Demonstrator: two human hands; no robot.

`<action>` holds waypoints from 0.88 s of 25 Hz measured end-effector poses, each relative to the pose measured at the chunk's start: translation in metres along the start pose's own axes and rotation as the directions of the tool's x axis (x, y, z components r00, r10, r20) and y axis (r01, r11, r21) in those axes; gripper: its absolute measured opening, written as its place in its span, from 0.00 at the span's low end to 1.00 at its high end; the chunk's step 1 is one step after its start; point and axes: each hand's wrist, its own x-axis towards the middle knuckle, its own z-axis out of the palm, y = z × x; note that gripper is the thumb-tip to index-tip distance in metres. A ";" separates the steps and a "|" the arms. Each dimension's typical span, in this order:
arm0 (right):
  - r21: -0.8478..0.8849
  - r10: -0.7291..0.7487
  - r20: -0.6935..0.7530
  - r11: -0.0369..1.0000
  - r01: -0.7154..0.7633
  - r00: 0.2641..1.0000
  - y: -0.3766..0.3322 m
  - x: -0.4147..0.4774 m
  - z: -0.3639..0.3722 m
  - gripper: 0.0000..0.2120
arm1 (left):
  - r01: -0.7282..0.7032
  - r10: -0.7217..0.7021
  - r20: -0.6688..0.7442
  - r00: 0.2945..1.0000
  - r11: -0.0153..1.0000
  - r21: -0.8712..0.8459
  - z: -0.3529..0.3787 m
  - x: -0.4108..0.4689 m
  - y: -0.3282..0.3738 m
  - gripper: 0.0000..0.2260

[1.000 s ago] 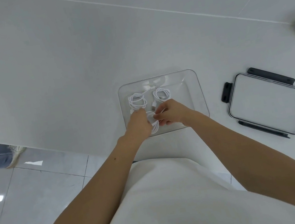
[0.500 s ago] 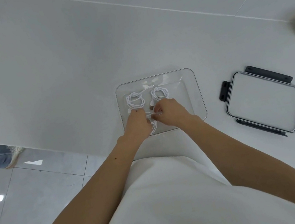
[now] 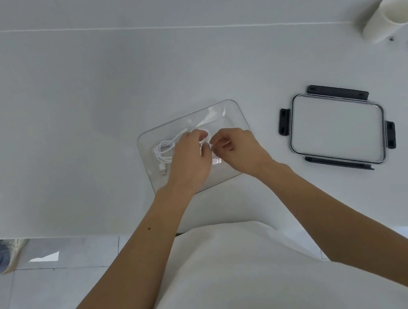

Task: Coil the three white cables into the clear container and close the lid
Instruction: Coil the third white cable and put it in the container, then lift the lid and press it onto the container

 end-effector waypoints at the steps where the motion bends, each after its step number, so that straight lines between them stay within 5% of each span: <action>1: 0.055 0.003 -0.059 0.998 0.001 0.998 0.002 -0.005 -0.014 0.10 | -0.032 0.032 -0.013 0.999 0.998 -0.051 0.002 0.002 0.015 0.12; 6: 0.218 0.085 -0.366 0.976 -0.004 0.927 0.040 -0.030 -0.085 0.10 | -0.166 0.173 0.028 0.985 0.971 -0.170 0.035 0.017 0.084 0.11; 10: 0.238 0.186 -0.498 0.969 -0.072 0.847 0.091 -0.045 -0.132 0.16 | -0.129 0.158 0.181 0.971 0.978 -0.162 0.084 0.037 0.117 0.14; 17: 0.130 0.383 -0.491 0.920 -0.369 0.783 0.185 -0.056 -0.197 0.30 | 0.121 -0.094 0.386 0.917 0.992 -0.045 0.162 0.063 0.146 0.18; 22: 0.076 0.474 -0.438 0.866 -0.494 0.764 0.235 -0.053 -0.215 0.26 | 0.256 -0.232 0.399 0.887 0.967 -0.007 0.195 0.075 0.139 0.20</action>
